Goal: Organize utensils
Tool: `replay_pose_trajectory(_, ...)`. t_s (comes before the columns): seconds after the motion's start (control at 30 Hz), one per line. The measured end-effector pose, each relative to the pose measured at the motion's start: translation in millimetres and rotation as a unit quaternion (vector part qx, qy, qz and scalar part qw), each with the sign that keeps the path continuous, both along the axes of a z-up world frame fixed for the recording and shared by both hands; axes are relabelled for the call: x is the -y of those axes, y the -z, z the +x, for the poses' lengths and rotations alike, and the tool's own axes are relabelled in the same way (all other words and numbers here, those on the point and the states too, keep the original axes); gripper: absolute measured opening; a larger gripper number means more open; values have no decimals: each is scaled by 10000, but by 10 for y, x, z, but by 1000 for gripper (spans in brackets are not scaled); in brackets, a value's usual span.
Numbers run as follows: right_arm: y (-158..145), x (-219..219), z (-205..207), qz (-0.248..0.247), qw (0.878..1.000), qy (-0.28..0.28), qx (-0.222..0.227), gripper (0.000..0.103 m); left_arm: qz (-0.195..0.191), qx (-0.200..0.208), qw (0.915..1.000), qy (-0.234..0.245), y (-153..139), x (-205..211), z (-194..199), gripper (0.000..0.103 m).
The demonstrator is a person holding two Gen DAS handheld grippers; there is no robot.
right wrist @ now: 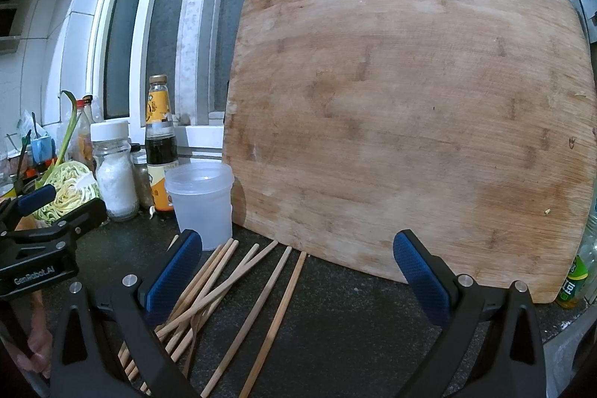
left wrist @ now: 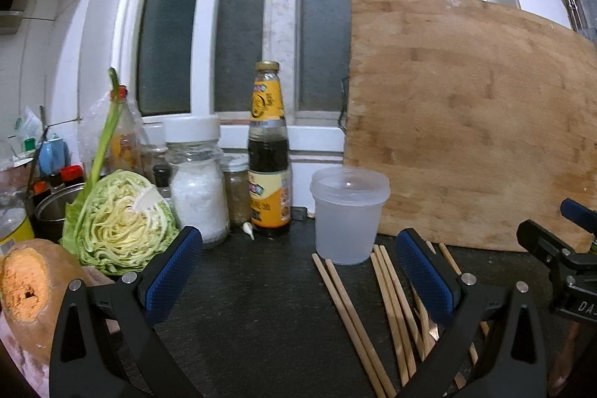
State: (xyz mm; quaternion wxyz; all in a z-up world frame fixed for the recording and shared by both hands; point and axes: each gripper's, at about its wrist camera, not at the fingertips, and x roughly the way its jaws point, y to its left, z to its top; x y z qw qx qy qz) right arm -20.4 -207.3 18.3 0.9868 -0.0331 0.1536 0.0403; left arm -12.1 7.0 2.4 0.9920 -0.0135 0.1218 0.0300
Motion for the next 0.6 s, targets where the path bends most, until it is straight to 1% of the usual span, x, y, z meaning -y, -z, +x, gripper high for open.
replay_pose_trajectory(0.1, -2, -3, 0, -2, 10000, -34, 9, 103, -124, 214, 9997, -73, -25, -63, -92, 103)
replay_pose_trajectory(0.23, -9, 27, -50, 108, 9998, -191, 22, 103, -489, 393, 9974, 362, -54, -177, -129, 103)
replay_pose_trajectory(0.3, -12, 52, -86, 153, 9996, -225, 32, 103, -452, 476, 9974, 310, -74, -180, -156, 103)
replay_pose_trajectory(0.33, -17, 65, -106, 151, 9995, -265, 49, 103, -309, 571, 9978, 165, -100, -154, -178, 103)
replay_pose_trajectory(0.37, -20, 69, -120, 139, 9995, -268, 77, 103, -26, 691, 9976, -24, -133, -98, -209, 103)
replay_pose_trajectory(0.4, -53, 68, -127, 125, 9997, -159, 101, 103, 282, 811, 9962, -142, -165, -29, -238, 103)
replay_pose_trajectory(0.43, -102, 56, -106, 83, 9999, -69, 92, 103, 629, 892, 9938, -222, -206, 56, -250, 103)
replay_pose_trajectory(0.47, -183, 35, -64, 31, 9999, -71, 69, 103, 912, 914, 9915, -189, -257, 135, -243, 103)
replay_pose_trajectory(0.5, -270, 10, -17, -12, 9999, -164, 38, 103, 1068, 906, 9901, -47, -310, 195, -229, 103)
replay_pose_trajectory(0.53, -360, -16, 35, -33, 9996, -273, 30, 103, 1133, 912, 9893, 133, -372, 240, -215, 103)
replay_pose_trajectory(0.57, -465, -40, 94, -11, 9992, -386, 55, 103, 1137, 945, 9886, 293, -438, 283, -201, 103)
replay_pose_trajectory(0.6, -555, -60, 156, 37, 9988, -488, 58, 103, 1057, 970, 9886, 451, -493, 305, -172, 103)
